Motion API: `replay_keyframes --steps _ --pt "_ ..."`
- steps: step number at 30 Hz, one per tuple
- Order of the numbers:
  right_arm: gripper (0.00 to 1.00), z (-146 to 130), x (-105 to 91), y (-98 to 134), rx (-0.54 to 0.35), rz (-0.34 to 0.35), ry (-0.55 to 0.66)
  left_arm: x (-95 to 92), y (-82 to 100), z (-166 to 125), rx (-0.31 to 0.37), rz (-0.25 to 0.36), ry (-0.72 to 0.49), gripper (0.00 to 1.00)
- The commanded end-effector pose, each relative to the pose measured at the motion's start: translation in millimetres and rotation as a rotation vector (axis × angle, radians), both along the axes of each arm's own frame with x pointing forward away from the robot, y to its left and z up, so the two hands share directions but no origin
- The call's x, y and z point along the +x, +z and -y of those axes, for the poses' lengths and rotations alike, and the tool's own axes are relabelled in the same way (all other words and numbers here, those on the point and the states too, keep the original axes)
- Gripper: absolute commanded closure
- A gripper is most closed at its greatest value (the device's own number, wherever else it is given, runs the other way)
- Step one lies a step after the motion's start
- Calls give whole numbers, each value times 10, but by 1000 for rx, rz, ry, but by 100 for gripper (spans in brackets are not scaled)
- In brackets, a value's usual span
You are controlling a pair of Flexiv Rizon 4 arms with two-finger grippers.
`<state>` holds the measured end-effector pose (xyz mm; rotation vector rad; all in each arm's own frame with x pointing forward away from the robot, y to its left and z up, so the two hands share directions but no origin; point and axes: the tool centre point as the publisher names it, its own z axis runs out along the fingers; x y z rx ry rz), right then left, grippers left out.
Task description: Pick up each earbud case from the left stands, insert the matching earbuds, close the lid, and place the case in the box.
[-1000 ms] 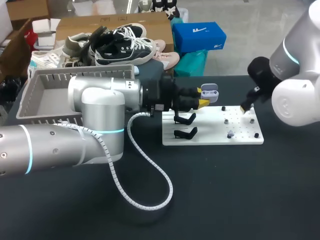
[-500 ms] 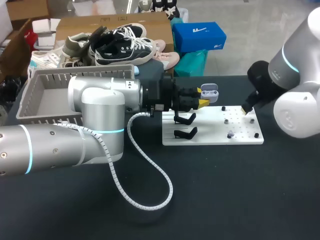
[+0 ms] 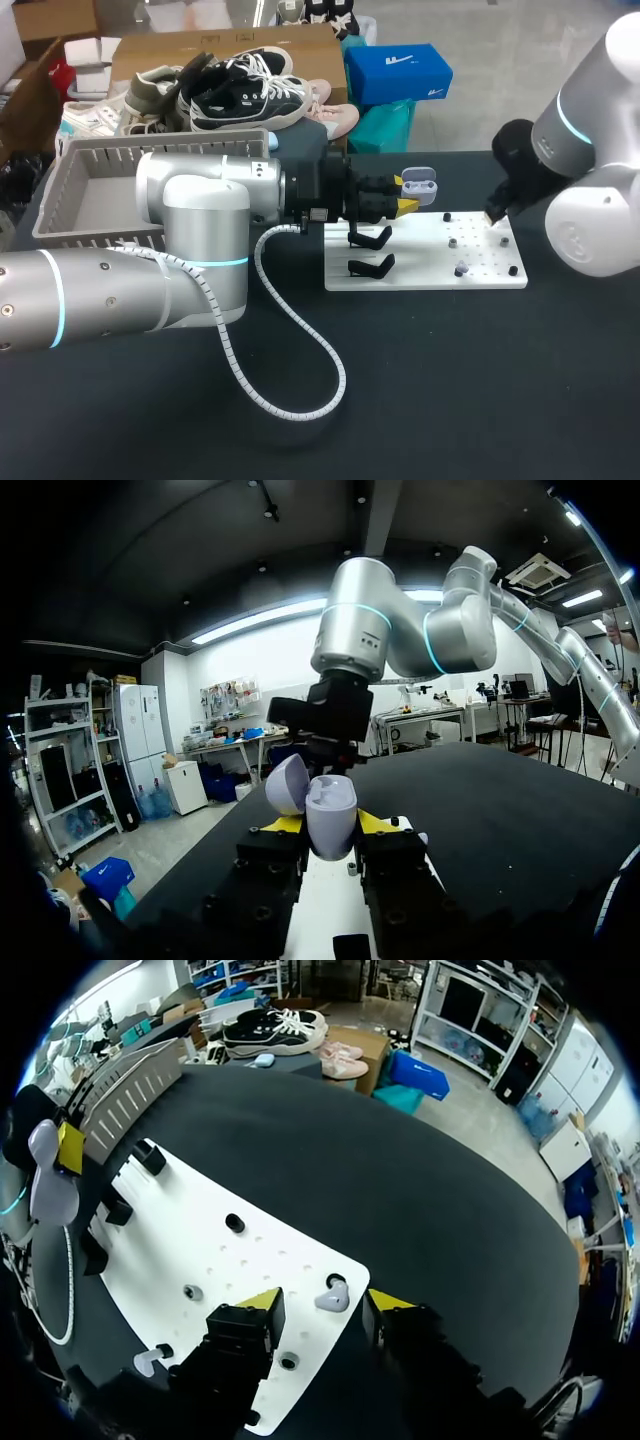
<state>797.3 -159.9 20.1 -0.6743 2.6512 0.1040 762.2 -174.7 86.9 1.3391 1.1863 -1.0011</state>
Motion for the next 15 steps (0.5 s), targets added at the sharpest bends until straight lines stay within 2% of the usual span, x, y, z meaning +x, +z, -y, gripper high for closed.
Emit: replay_keyframes --steps 1,11,15 --pt "54 0 4 -10 -1 6 -19 4 -6 -1 -2 1 0 100" --pt "59 15 21 -21 6 8 -29 4 -6 -1 -2 1 0 100" --pt "65 11 38 -23 6 8 -30 4 -6 -1 -2 1 0 100"
